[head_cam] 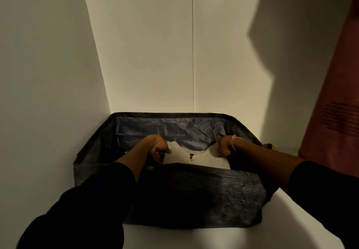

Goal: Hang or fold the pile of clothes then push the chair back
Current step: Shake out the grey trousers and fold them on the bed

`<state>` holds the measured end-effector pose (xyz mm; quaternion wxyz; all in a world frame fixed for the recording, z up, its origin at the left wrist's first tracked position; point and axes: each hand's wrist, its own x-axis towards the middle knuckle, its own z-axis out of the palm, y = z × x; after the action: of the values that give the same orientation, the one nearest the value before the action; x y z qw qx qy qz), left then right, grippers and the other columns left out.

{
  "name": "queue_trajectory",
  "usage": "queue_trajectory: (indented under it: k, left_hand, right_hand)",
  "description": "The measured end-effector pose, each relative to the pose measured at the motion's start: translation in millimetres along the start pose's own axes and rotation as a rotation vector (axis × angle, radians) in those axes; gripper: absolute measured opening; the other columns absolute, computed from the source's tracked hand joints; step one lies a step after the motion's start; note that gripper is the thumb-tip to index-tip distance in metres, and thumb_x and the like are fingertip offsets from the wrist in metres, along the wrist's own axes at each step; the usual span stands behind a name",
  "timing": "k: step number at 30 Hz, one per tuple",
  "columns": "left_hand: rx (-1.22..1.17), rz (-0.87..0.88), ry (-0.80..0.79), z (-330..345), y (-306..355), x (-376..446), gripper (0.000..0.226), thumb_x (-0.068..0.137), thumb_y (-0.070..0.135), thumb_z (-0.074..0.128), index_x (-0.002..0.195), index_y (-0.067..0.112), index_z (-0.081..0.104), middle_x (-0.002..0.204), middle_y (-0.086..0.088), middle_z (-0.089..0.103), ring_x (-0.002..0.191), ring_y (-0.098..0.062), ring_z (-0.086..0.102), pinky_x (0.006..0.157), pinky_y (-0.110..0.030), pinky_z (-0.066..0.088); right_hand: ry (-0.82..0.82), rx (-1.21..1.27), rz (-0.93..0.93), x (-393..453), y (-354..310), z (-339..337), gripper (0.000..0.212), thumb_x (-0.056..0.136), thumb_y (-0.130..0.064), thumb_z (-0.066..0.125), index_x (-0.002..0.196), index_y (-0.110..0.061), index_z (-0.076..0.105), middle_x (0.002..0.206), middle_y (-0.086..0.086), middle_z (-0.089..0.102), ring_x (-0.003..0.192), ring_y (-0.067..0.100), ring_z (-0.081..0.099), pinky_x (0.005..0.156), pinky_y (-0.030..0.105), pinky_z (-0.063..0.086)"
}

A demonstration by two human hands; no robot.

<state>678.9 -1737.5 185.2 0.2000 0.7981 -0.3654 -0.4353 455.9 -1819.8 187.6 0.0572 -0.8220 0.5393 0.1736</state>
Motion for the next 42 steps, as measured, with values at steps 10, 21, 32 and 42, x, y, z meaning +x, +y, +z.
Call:
queue_trajectory:
  k: [10,21,32,42]
  left_hand:
    - [0.275,0.01,0.007,16,10,25,0.049,0.093,0.026,0.069,0.134,0.008,0.05,0.089,-0.009,0.061,0.075,-0.02,0.062,0.06,-0.03,0.053]
    - [0.92,0.362,0.154,38,33,13,0.065,0.088,0.035,0.074,0.14,0.008,0.047,0.14,-0.012,0.052,0.125,-0.03,0.052,0.102,-0.041,0.045]
    - [0.902,0.188,-0.1,4,7,26,0.067,0.087,0.052,0.054,0.146,0.022,0.048,0.15,-0.006,0.046,0.133,-0.027,0.049,0.112,-0.047,0.039]
    - [0.57,0.185,-0.066,-43,-32,-110,0.101,0.066,0.095,0.049,0.122,0.014,0.07,0.096,0.001,0.063,0.095,-0.021,0.063,0.095,-0.038,0.051]
  right_hand:
    - [0.144,0.076,0.029,12,14,21,0.048,0.098,-0.012,0.06,0.144,-0.003,0.047,0.144,0.021,0.051,0.13,0.034,0.053,0.106,0.038,0.045]
    - [-0.256,-0.098,-0.239,2,-6,18,0.089,0.089,-0.057,0.059,0.15,0.004,0.036,0.153,0.025,0.039,0.141,0.039,0.039,0.117,0.049,0.033]
    - [-0.183,-0.066,-0.34,-43,-2,-10,0.066,0.1,-0.054,0.048,0.152,-0.013,0.039,0.152,0.012,0.044,0.14,0.029,0.042,0.117,0.043,0.033]
    - [-0.228,0.287,-0.288,-147,39,-25,0.088,0.081,-0.087,0.026,0.11,-0.022,0.077,0.109,-0.004,0.076,0.107,0.014,0.069,0.088,0.039,0.055]
